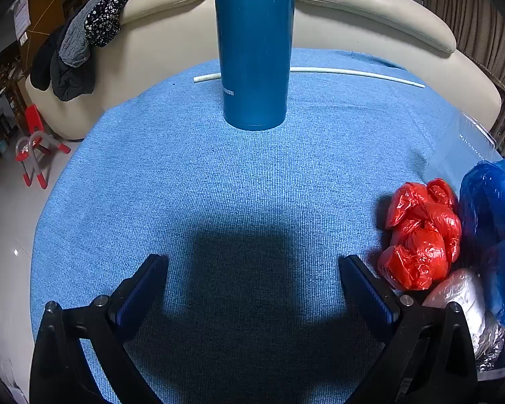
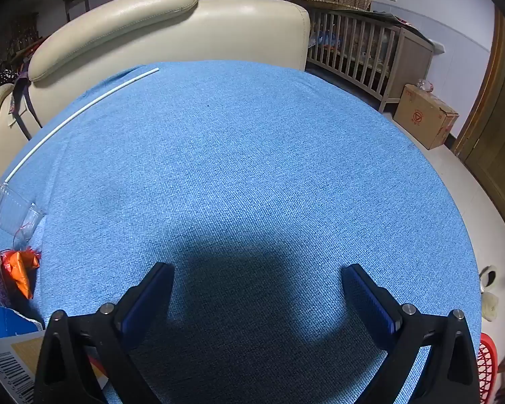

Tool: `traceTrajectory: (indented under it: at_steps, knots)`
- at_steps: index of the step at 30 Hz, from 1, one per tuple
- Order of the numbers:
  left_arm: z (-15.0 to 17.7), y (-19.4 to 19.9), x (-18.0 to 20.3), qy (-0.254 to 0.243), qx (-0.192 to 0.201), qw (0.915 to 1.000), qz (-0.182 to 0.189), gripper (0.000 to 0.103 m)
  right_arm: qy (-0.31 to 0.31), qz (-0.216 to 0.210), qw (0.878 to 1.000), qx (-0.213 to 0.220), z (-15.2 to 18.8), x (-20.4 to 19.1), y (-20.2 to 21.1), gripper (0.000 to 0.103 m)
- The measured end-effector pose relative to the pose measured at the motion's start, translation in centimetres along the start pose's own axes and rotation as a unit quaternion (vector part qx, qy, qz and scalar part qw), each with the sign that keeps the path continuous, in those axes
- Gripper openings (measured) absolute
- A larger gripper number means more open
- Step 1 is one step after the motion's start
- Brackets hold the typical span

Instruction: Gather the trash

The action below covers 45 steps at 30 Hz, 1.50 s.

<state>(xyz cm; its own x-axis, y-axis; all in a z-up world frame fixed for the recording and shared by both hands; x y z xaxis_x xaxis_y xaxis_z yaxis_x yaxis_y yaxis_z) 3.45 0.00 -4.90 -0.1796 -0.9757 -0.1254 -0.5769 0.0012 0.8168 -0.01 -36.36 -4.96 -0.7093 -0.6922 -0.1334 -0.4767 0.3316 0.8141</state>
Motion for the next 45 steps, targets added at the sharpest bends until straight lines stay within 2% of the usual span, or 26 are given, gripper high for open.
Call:
traceTrajectory:
  at_steps: [4,7,11,17,23,32,45]
  knots:
    - [0.0,0.1,0.0,-0.006,-0.001,1.0000,0.007,0.103,0.000,0.001,1.000,0.000,-0.1,-0.1,-0.4,0.103]
    - [0.4,0.7,-0.4,-0.010,0.001,0.9998,0.015,0.103,0.004,-0.006,1.000,-0.023,-0.1,0.1,-0.3,0.103]
    - [1.3,3.3,-1.4,-0.010,0.023,0.9997,0.002,0.103,-0.001,-0.003,1.000,0.031,-0.5,2.1,3.5,0.103]
    - [3.0,7.8,-1.9,-0.009,0.050,0.9987,-0.002,0.103,0.007,-0.037,0.997,0.068,0.8,4.0,9.6,0.103]
    - [3.8,11.8,-0.6,-0.013,0.067,0.9976,0.009,0.103,0.025,-0.087,0.994,0.057,4.5,1.9,13.6,0.103]
    - [4.8,13.9,1.0,-0.024,0.079,0.9961,0.030,0.103,0.060,-0.130,0.988,0.051,9.5,0.4,16.9,0.103]
    - [5.7,16.7,1.4,-0.035,0.099,0.9938,0.035,0.103,0.055,-0.147,0.986,0.052,11.0,1.1,18.9,0.103]
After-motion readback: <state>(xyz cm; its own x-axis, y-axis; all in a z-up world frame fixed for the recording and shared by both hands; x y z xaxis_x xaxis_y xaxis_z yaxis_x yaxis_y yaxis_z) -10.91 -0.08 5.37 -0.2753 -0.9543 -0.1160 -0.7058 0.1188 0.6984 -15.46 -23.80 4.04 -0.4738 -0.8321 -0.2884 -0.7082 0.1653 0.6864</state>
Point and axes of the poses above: each gripper's, at about its wrist camera, not at the fingertips, and y roughly against the way its jaws point, x to its right, z to its underside, the point moved 6 cm from there along -y, roughly the way its jaws point, and after that the axes turned 13 degrees about -y, right-handed, at the moved point
